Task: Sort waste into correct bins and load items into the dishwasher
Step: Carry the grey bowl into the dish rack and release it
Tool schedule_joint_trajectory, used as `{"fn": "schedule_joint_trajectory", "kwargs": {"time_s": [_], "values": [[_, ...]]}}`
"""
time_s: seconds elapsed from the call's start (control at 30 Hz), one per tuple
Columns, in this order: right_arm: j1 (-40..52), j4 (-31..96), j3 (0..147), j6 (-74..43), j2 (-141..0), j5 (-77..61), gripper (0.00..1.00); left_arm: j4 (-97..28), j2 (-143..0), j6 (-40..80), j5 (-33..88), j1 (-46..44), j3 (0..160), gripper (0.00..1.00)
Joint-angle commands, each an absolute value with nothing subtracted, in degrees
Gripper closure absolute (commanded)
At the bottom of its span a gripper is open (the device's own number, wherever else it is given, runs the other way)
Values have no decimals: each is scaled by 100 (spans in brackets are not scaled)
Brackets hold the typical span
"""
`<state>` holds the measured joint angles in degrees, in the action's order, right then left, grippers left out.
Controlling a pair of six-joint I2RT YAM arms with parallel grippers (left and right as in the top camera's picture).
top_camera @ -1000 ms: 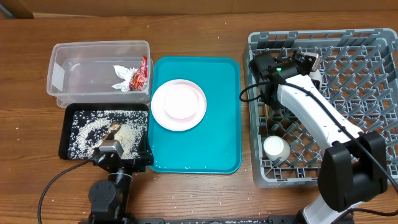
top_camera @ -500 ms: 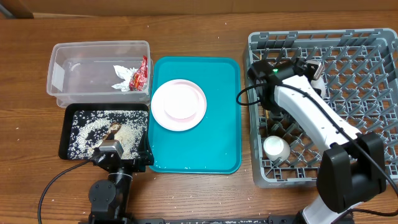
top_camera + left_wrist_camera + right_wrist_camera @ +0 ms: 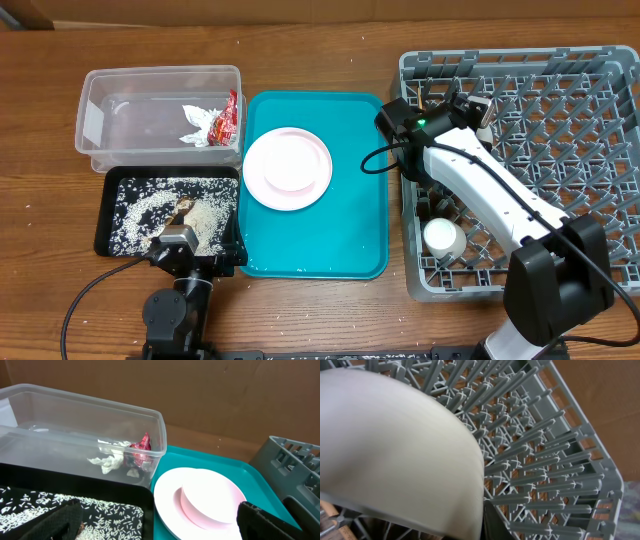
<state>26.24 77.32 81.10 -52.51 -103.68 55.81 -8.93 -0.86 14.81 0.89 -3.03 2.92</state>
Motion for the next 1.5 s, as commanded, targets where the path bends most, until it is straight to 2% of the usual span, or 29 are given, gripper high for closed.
{"fn": "schedule_joint_trajectory", "kwargs": {"time_s": [0.0, 0.2, 0.43, 1.03, 1.1, 1.17, 1.2, 1.4, 1.43, 1.47], "values": [[2587, 7789, 8213, -5258, -10416, 5988, 96, -858, -25, 1415, 91, -357, 224, 0], [2261, 7826, 8331, -5258, -10416, 6333, 96, -856, -25, 1415, 91, -357, 224, 0], [1728, 7861, 8322, -5231, -10418, 5819, 96, -858, -25, 1415, 91, -357, 224, 0], [2620, 8237, 8143, -5461, -10416, 5376, 96, -858, -25, 1415, 91, -357, 224, 0], [2630, 8357, 8143, -5542, -10416, 5266, 89, -858, -25, 1415, 91, -355, 224, 0], [2650, 8431, 8143, -5581, -10416, 5155, 74, -858, -25, 1415, 91, -355, 224, 0], [2652, 8431, 8143, -5579, -10416, 5133, 71, -858, -25, 1415, 91, -357, 224, 0], [2655, 8368, 8145, -5579, -10416, 5124, 71, -858, -25, 1415, 91, -357, 224, 0], [2663, 8370, 8145, -5577, -10416, 5103, 70, -858, -25, 1415, 91, -357, 224, 0], [2670, 8370, 8145, -5575, -10416, 5057, 64, -858, -25, 1415, 91, -355, 224, 0]]}}
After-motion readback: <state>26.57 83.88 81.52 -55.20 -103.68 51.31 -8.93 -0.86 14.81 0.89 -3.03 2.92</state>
